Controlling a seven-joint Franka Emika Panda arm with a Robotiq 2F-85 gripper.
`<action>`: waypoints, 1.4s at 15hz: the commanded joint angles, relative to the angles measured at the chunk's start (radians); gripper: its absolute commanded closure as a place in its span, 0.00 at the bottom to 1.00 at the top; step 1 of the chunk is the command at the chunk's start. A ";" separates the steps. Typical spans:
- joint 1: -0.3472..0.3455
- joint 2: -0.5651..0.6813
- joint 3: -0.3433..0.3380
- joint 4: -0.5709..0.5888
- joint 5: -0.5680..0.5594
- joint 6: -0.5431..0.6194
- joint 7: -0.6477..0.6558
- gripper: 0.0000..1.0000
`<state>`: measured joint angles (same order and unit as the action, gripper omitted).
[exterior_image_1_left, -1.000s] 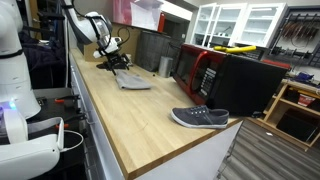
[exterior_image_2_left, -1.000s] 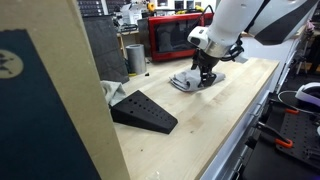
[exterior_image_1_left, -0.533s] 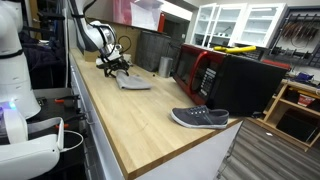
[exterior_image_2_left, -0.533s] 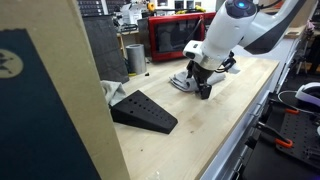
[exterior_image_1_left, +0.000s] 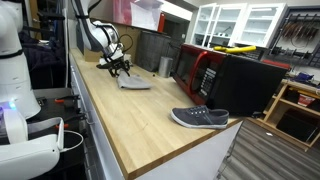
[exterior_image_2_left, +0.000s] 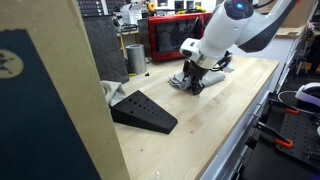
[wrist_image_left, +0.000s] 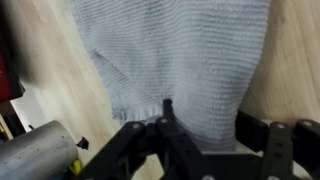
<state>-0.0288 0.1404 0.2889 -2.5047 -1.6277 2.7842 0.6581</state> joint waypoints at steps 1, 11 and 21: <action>-0.002 0.024 -0.002 0.015 -0.041 0.010 0.081 0.79; -0.080 -0.113 -0.044 0.017 -0.070 0.252 0.446 0.96; -0.119 -0.280 -0.139 0.026 -0.300 0.338 0.970 0.96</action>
<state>-0.1512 -0.0907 0.1701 -2.4702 -1.8331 3.0994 1.4318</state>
